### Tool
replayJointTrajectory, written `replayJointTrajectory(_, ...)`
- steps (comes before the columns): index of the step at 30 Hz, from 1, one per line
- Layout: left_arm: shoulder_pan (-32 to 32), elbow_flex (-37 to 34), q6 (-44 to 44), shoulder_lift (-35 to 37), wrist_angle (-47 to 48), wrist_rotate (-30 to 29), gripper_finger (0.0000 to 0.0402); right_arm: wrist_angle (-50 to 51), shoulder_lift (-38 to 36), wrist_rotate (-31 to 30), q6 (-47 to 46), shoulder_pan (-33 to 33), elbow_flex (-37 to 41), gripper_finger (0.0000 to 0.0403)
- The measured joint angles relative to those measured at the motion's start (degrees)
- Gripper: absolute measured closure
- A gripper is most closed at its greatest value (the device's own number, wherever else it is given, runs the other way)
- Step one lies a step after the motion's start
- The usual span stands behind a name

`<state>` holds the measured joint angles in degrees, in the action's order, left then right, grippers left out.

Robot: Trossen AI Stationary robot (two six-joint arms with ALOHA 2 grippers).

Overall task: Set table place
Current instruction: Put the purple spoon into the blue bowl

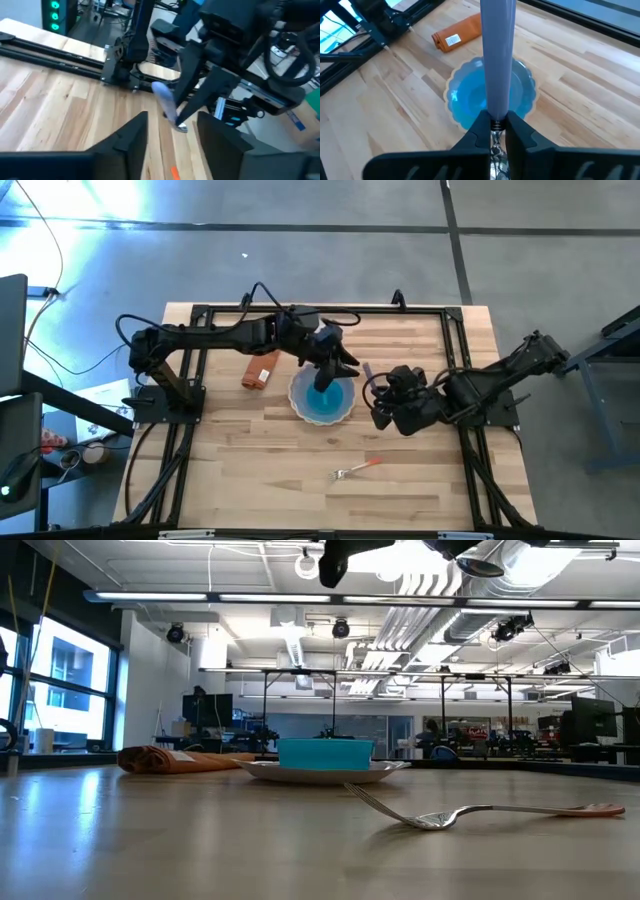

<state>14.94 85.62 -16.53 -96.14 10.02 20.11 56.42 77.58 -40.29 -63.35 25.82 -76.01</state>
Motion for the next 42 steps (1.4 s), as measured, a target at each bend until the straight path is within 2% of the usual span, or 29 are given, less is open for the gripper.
replayJointTrajectory(5, 0.1, 0.0, -0.5, -0.6, -0.9, -4.8, 0.0175, -0.2, 0.0, -0.2, 0.1, -0.6, 0.0, 0.0403)
replayJointTrajectory(9, 0.1, 0.0, -1.5, -0.7, -3.8, -5.3, 0.0150, -1.5, 0.0, -1.1, 2.7, -2.0, 0.0, 0.0403)
replayJointTrajectory(17, 0.0, 0.1, -3.3, -1.9, -5.8, -3.1, 0.0141, -7.8, 0.1, -1.3, 12.2, -5.9, 0.0, 0.0403)
replayJointTrajectory(22, 0.1, 0.0, -3.5, -2.9, -7.1, -4.9, 0.0149, -11.3, 0.1, -0.3, 15.9, -7.0, -0.1, 0.0403)
replayJointTrajectory(25, 0.1, 0.0, -3.4, -2.9, -7.0, -8.1, 0.0166, -11.2, 0.1, 0.3, 15.9, -7.1, -0.1, 0.0403)
replayJointTrajectory(28, 0.0, 0.0, -3.3, -2.9, -7.1, -10.1, 0.0205, -10.8, 0.1, 0.3, 15.8, -7.2, -0.1, 0.0403)
replayJointTrajectory(30, 0.0, 0.0, -3.3, -2.9, -7.1, -10.1, 0.0251, -10.6, 0.1, 0.3, 15.8, -7.2, 0.0, 0.0403)
replayJointTrajectory(34, -0.1, 0.1, -2.9, -2.9, -7.4, -9.6, 0.0372, -9.6, 0.1, 0.0, 16.3, -7.2, 0.0, 0.0403)
replayJointTrajectory(42, 0.2, 0.0, -1.6, -2.7, -3.1, -15.2, 0.0389, -9.4, -0.1, 4.5, 16.1, -7.2, 0.0, 0.0398)
